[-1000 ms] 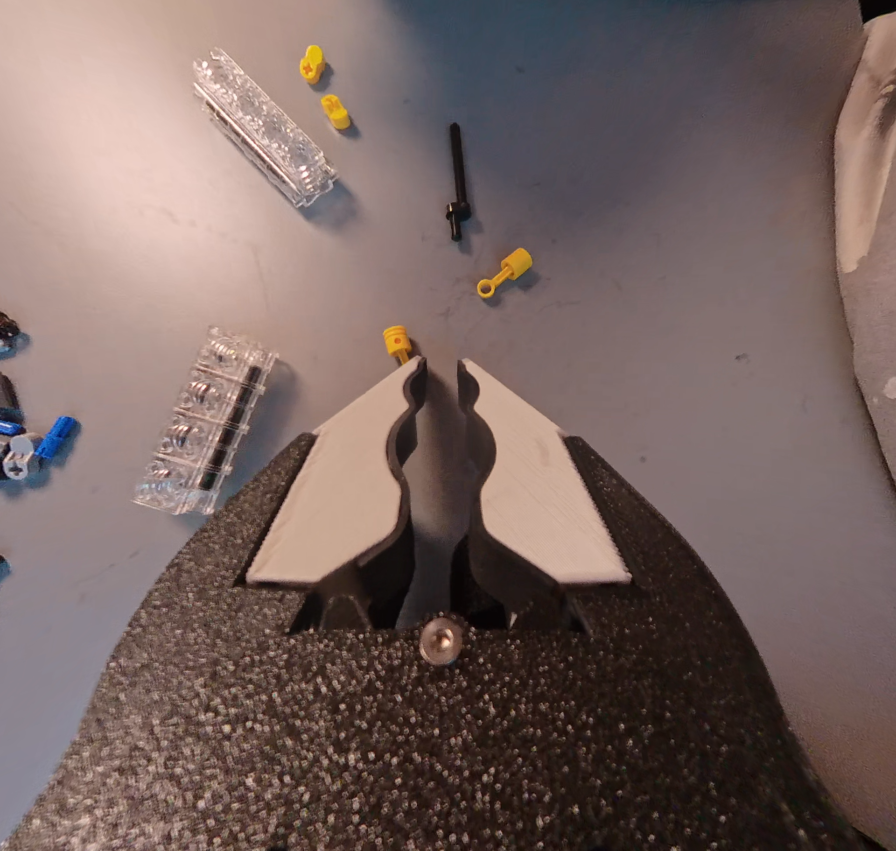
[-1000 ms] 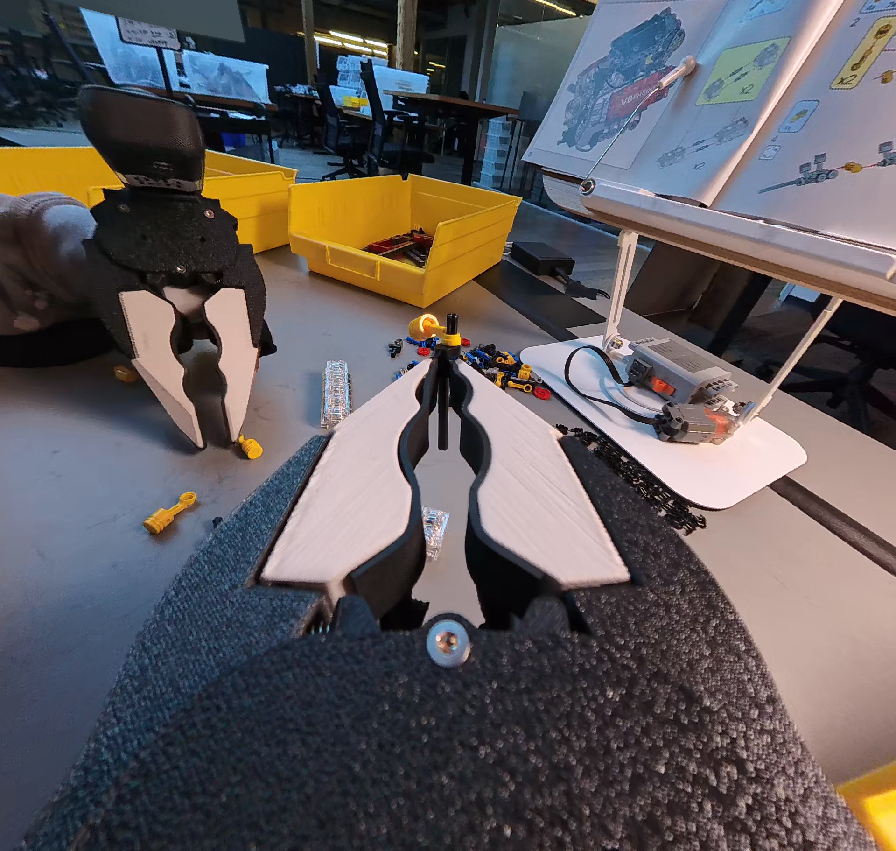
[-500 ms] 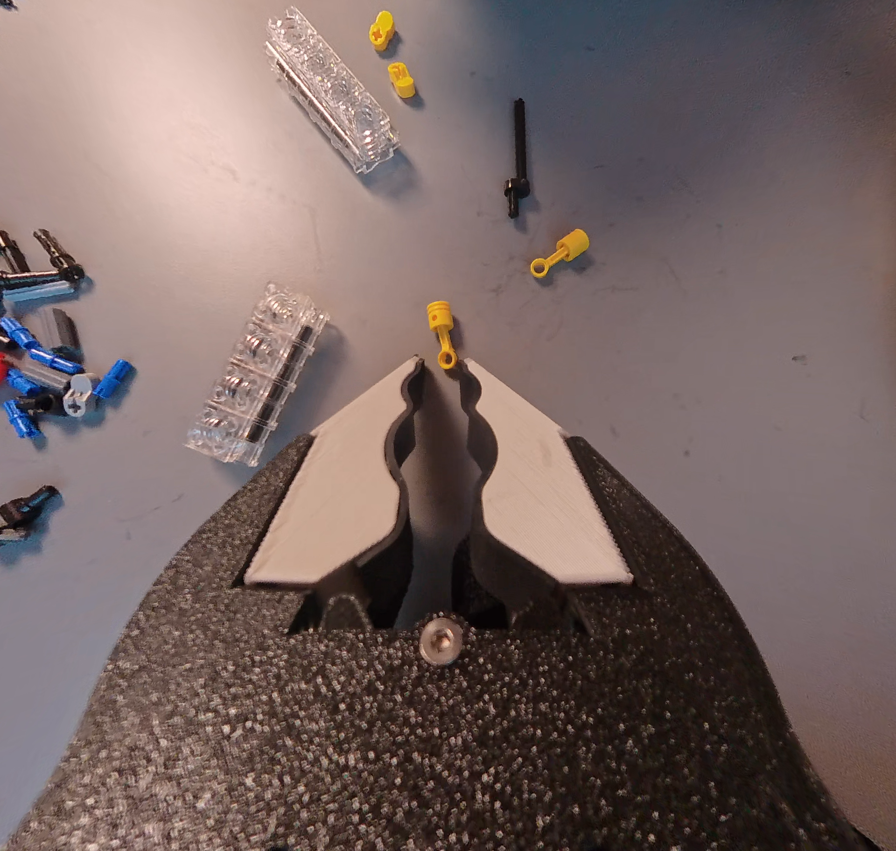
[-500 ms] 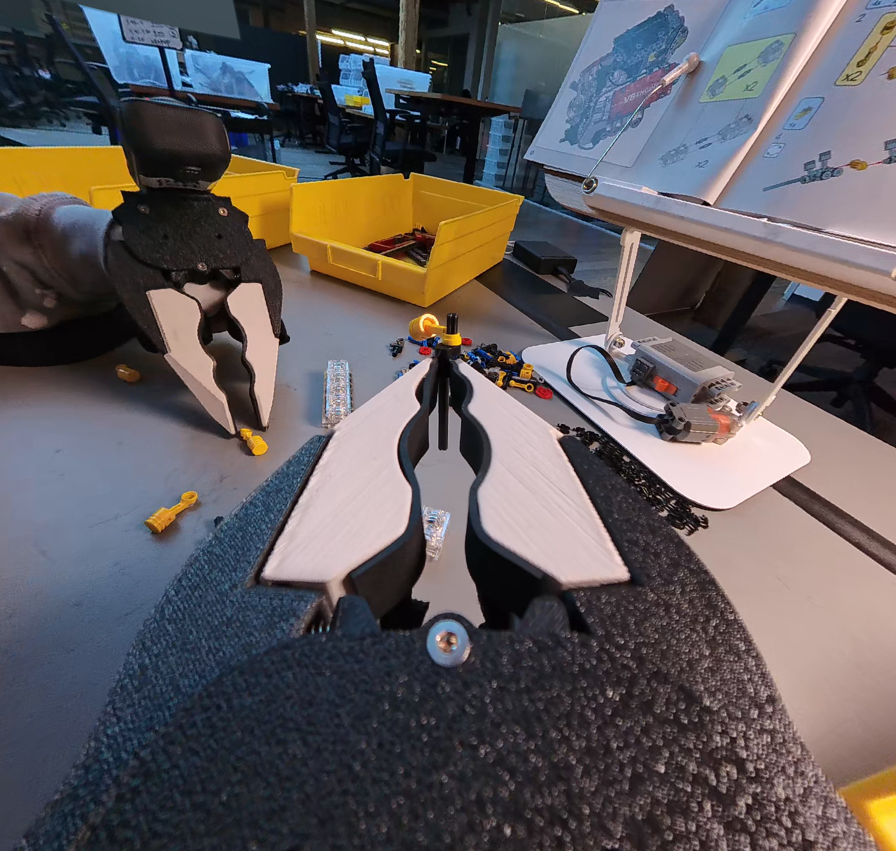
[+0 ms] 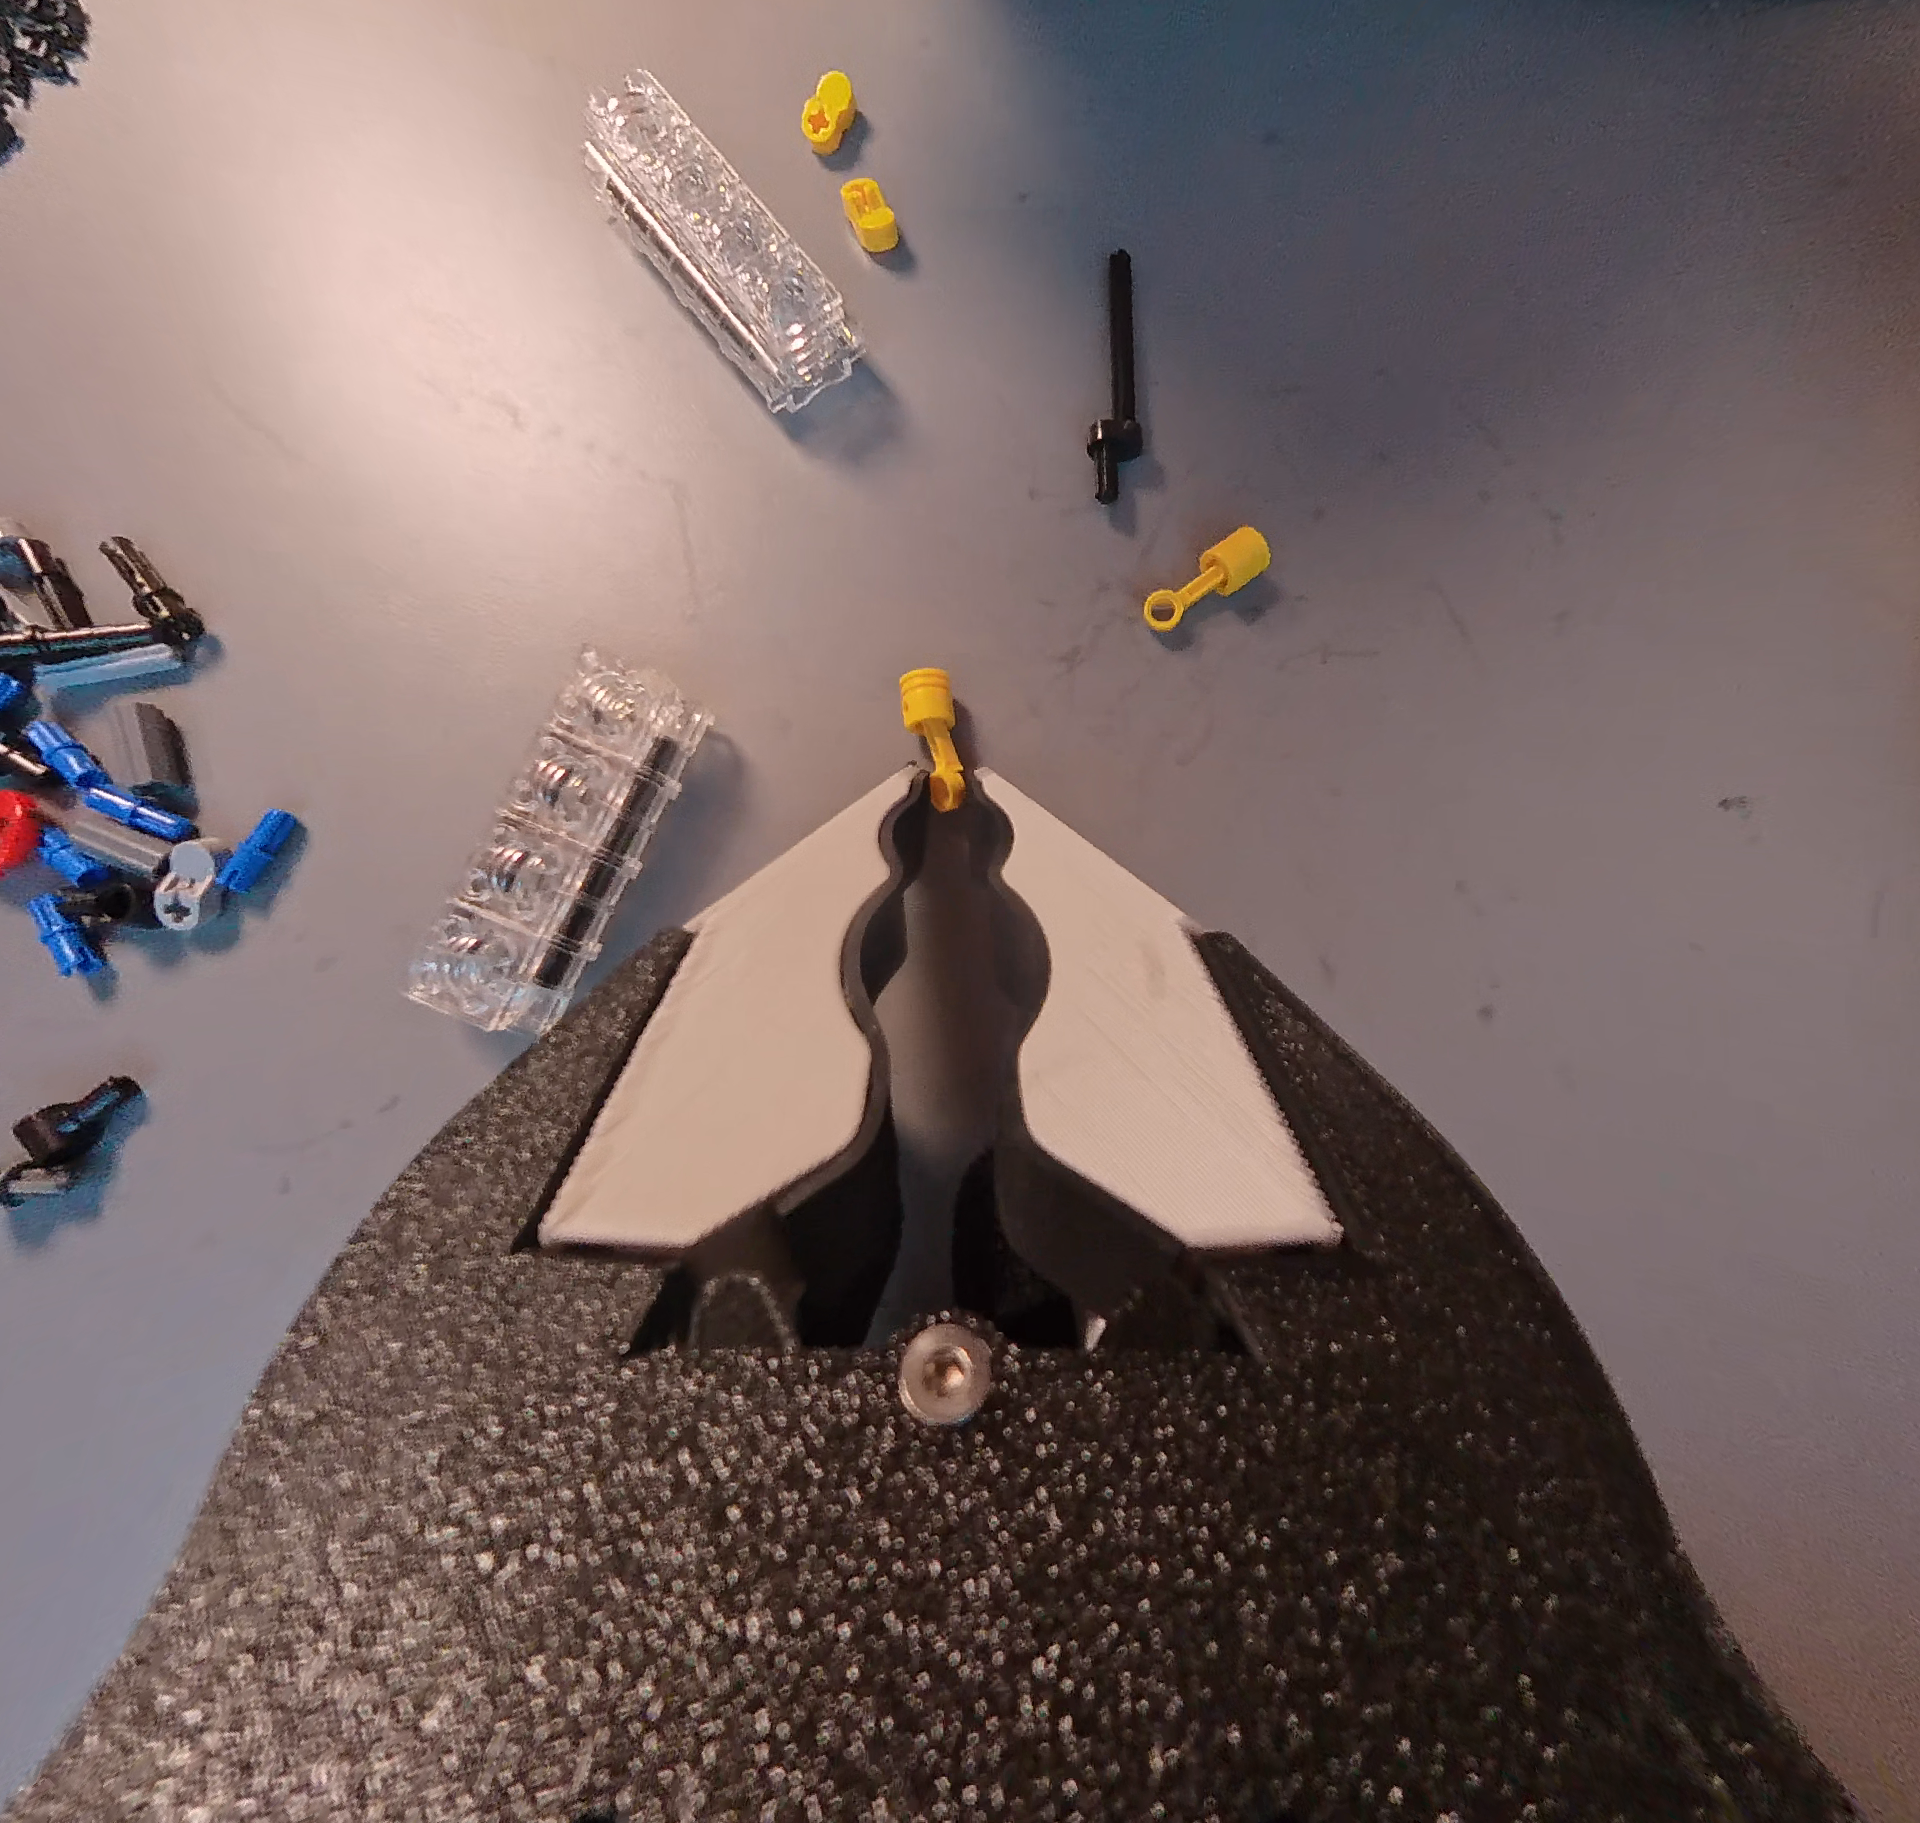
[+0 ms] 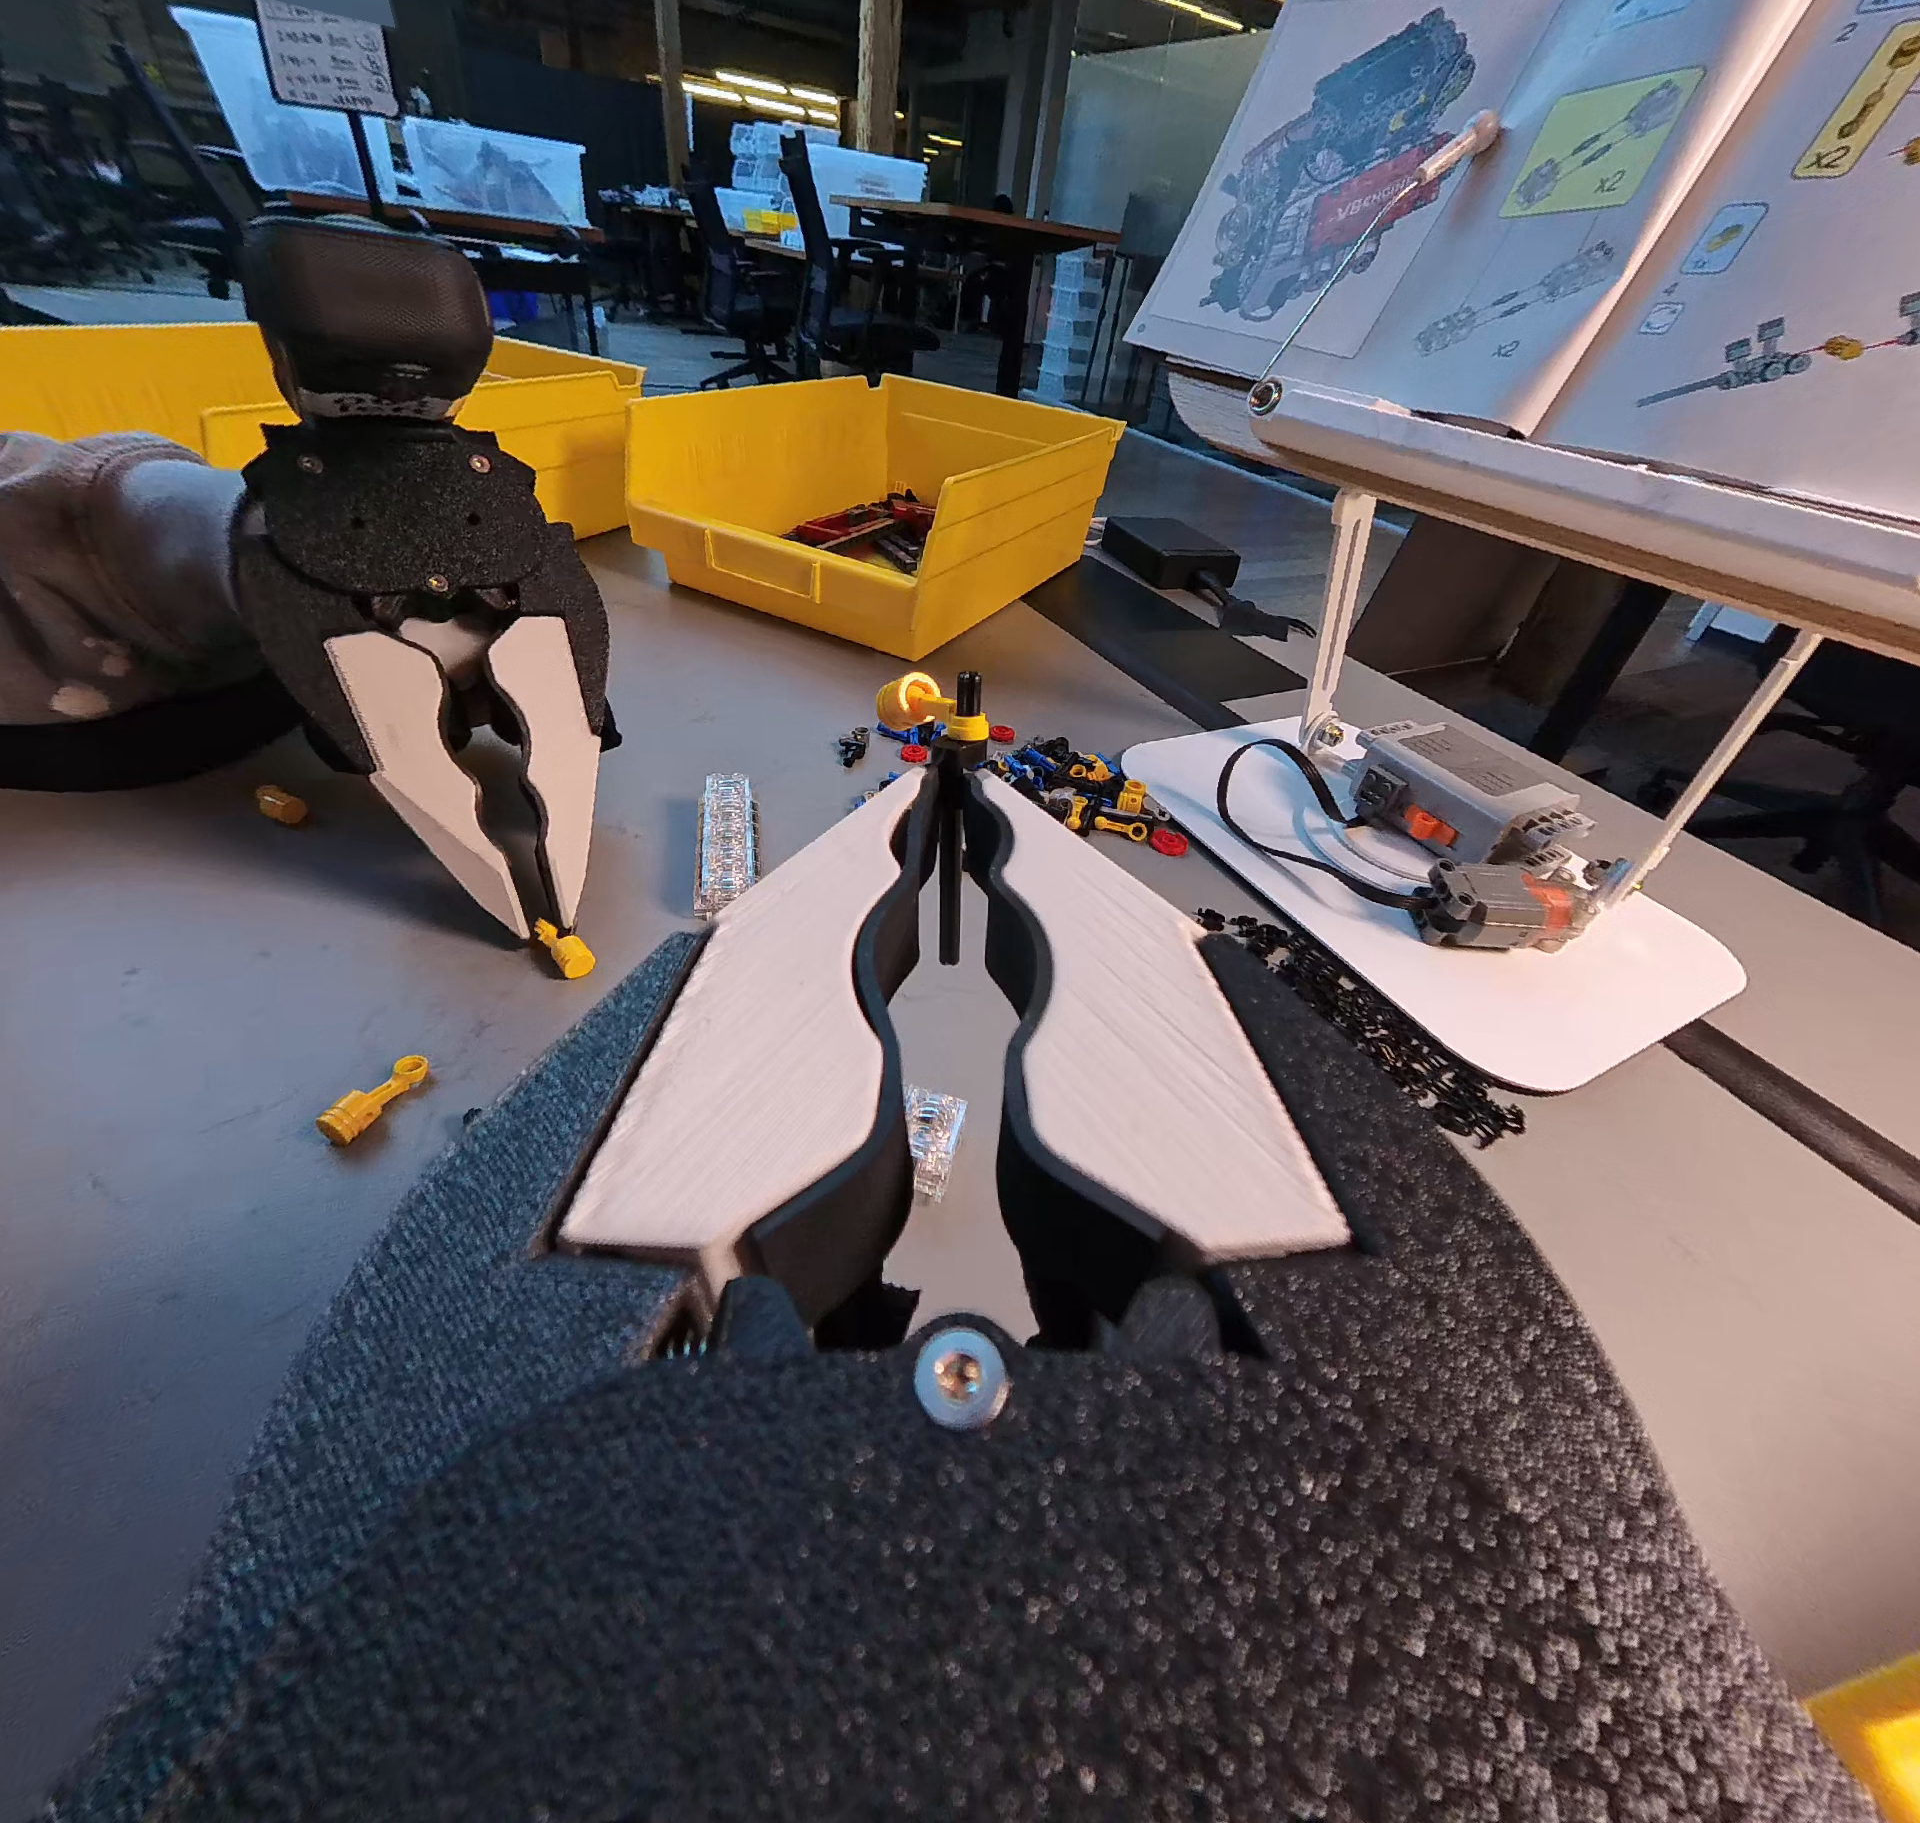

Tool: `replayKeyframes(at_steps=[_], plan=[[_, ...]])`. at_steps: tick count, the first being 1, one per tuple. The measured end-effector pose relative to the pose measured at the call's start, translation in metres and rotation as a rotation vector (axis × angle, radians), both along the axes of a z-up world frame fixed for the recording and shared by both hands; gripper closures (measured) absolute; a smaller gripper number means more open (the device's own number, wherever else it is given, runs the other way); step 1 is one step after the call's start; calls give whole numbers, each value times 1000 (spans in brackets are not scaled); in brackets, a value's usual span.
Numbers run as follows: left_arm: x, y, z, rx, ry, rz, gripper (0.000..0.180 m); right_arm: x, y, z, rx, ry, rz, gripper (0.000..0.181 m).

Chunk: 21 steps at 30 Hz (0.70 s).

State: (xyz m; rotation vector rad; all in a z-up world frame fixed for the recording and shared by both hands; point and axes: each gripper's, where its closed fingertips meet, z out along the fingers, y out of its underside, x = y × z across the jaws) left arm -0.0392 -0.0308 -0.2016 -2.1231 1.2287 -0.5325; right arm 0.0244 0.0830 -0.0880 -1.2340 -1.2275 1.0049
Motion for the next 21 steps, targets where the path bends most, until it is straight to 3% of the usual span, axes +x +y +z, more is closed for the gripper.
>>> replayKeyframes(at_steps=[10,21], plan=[[0,13,18,-18,-155,88,176,0,-1,0,0,0,8,177],[5,12,10,-60,-123,112,175,0,-1,0,-9,4,11,177]])
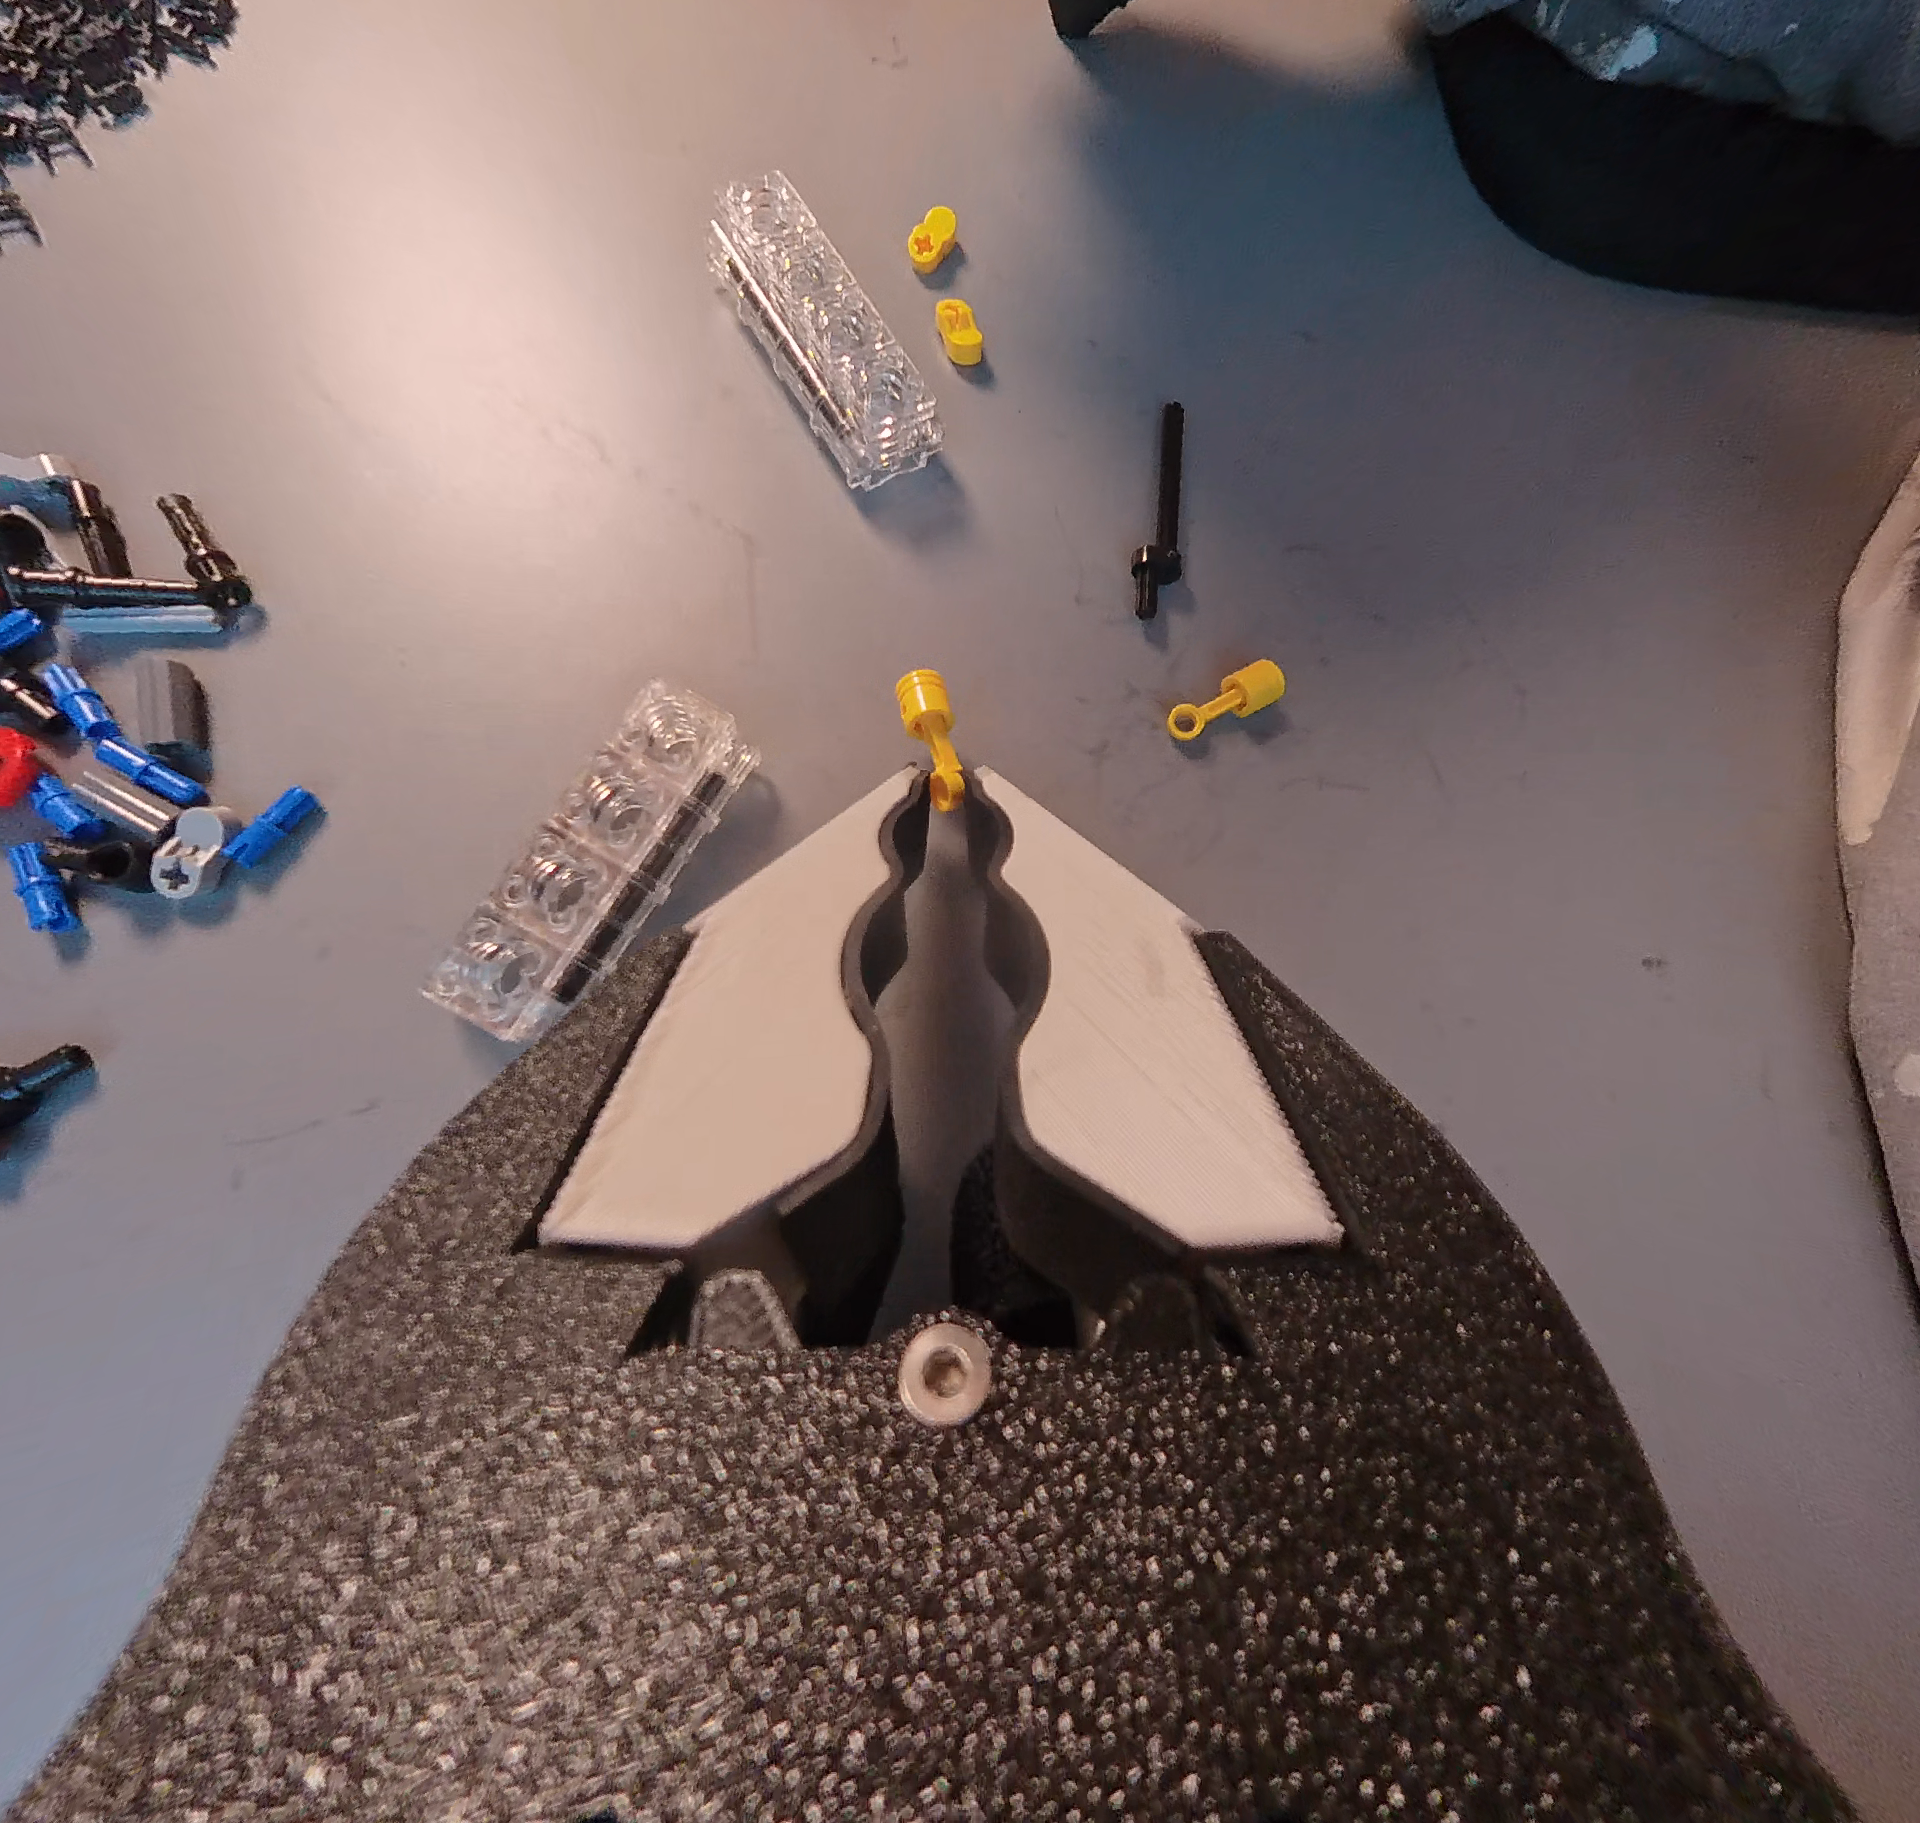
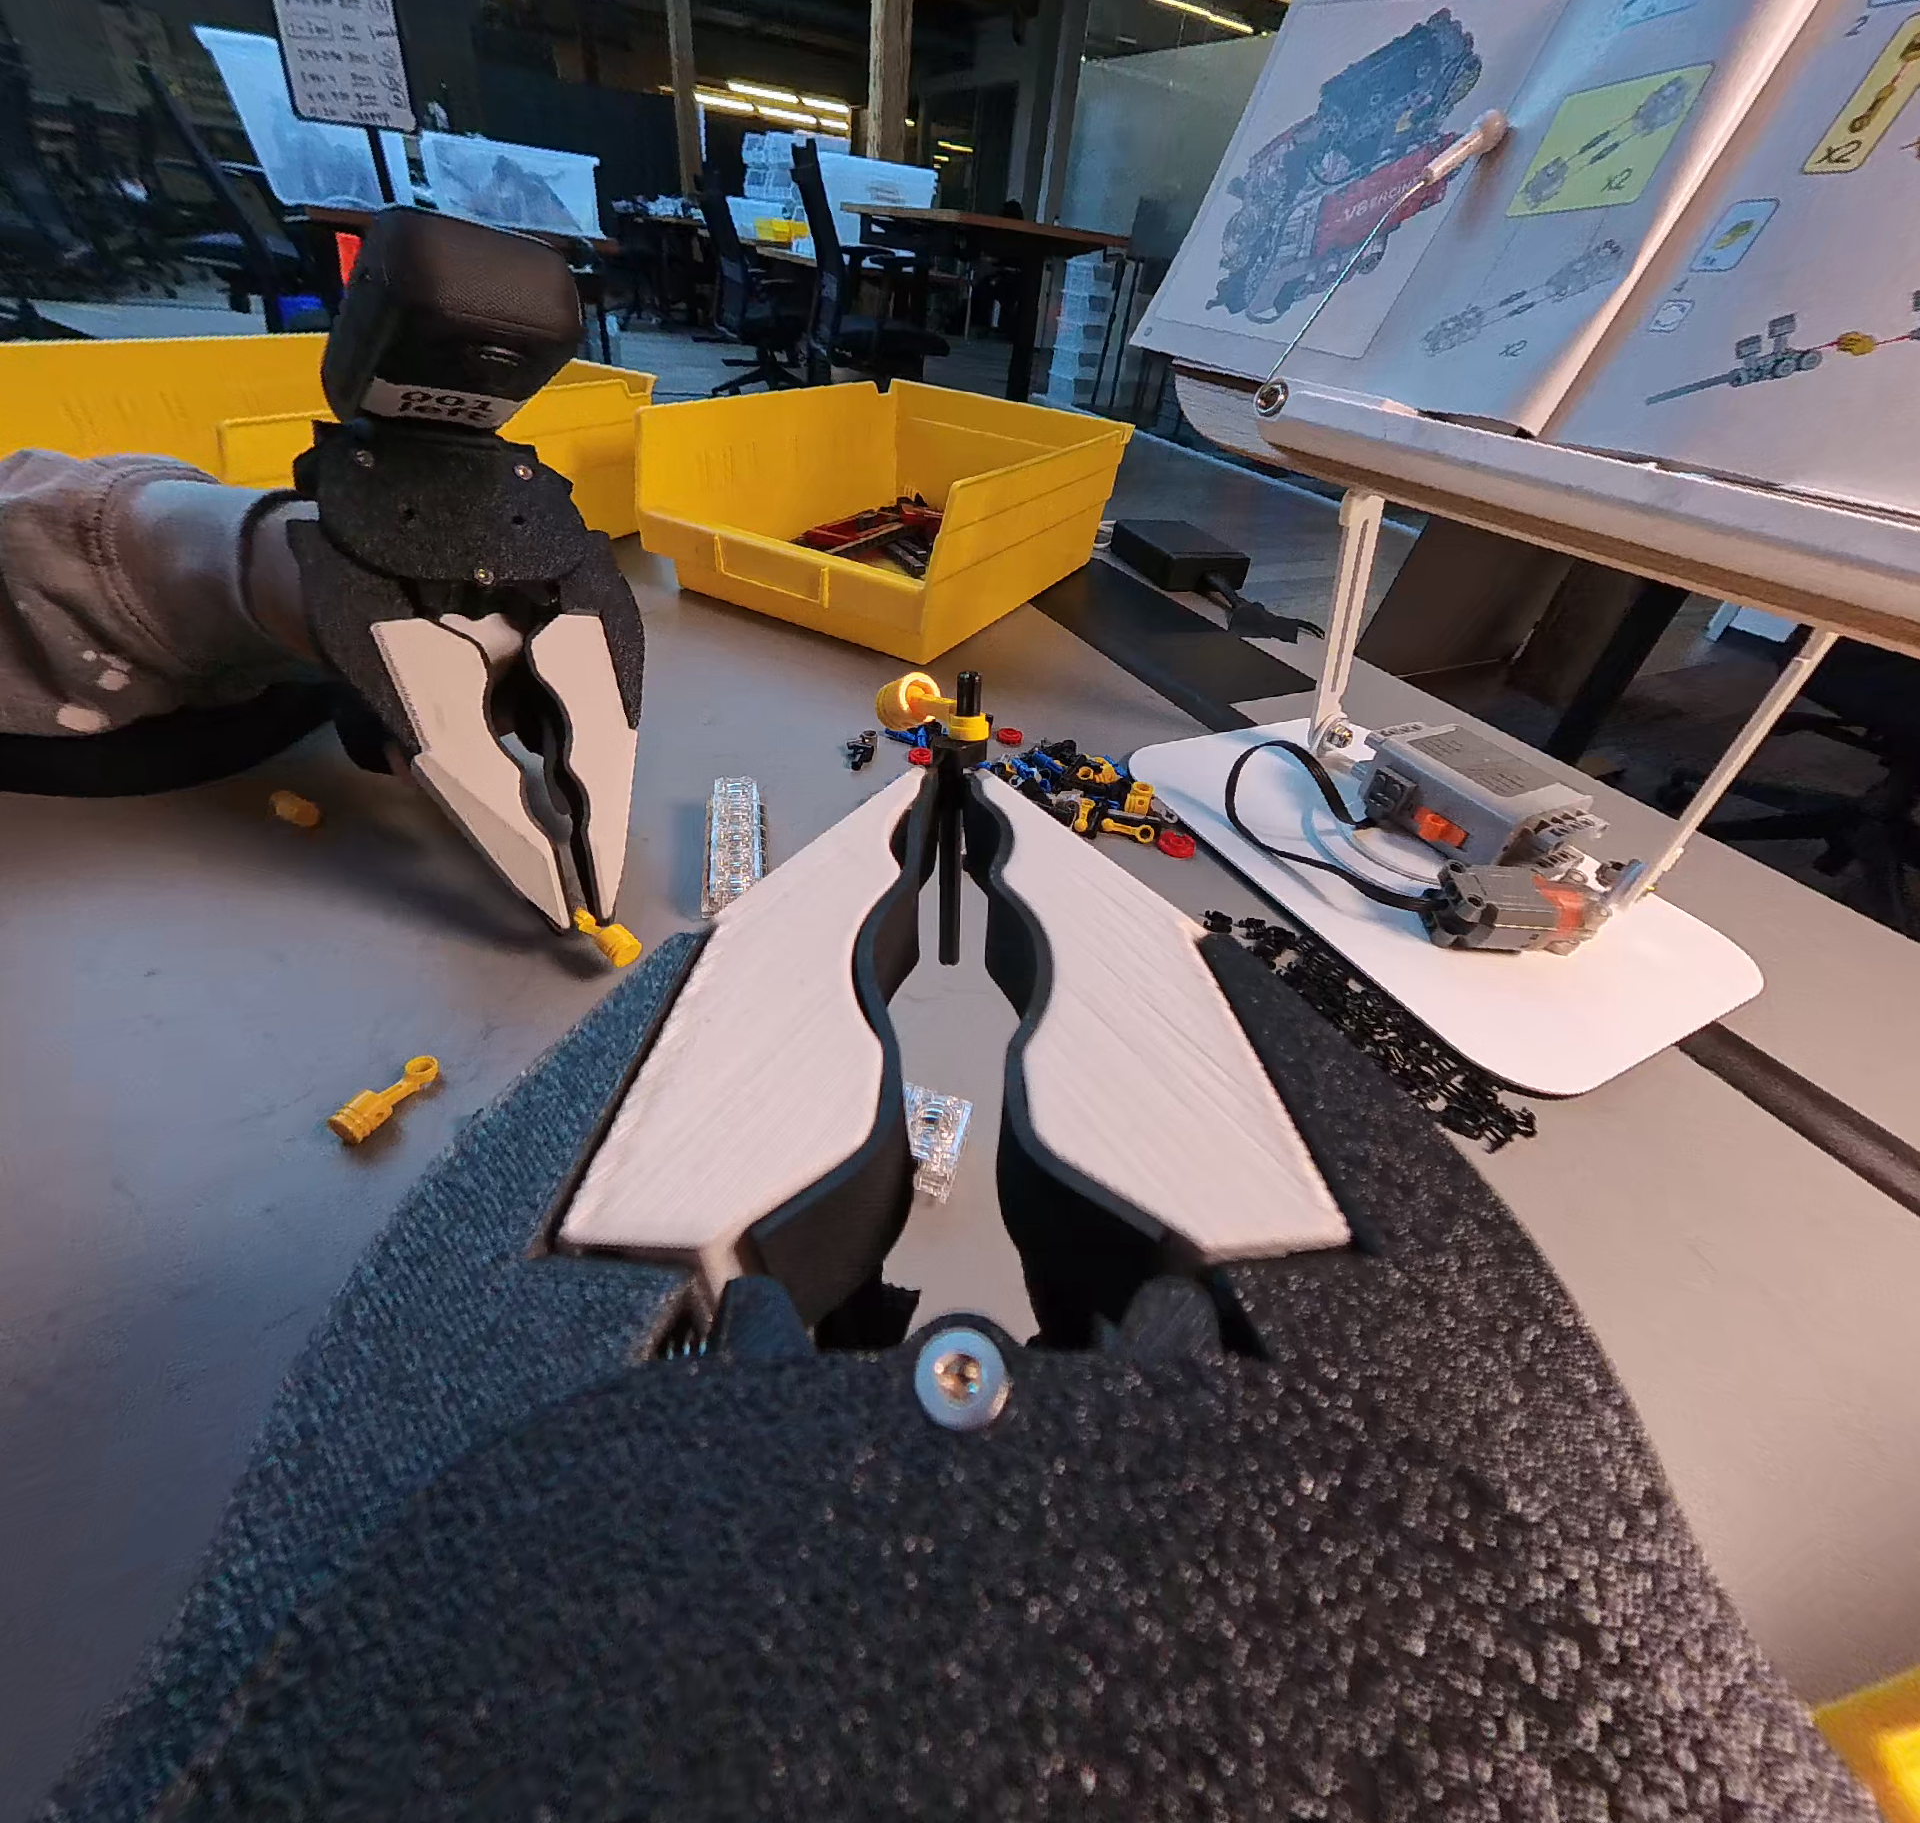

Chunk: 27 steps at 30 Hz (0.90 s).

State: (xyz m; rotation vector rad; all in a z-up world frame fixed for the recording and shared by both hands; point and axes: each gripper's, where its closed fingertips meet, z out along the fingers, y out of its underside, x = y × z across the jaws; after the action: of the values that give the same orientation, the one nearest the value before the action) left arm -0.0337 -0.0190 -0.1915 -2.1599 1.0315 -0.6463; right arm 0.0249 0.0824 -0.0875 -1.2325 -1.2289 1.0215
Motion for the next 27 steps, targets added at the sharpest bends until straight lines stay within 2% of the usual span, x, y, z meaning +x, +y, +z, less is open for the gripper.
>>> replayKeyframes(at_steps=[14,19,23,27], plan=[[14,-12,-5,-28,32,-61,175,1,1,1,-8,6,0,177],[16,-19,1,-40,-5,-100,173,1,1,1,-11,11,-1,177],[11,-11,12,-11,-67,-59,173,2,2,2,-14,13,-1,177],[7,1,11,25,-58,-9,170,2,2,2,-17,14,-1,177]])
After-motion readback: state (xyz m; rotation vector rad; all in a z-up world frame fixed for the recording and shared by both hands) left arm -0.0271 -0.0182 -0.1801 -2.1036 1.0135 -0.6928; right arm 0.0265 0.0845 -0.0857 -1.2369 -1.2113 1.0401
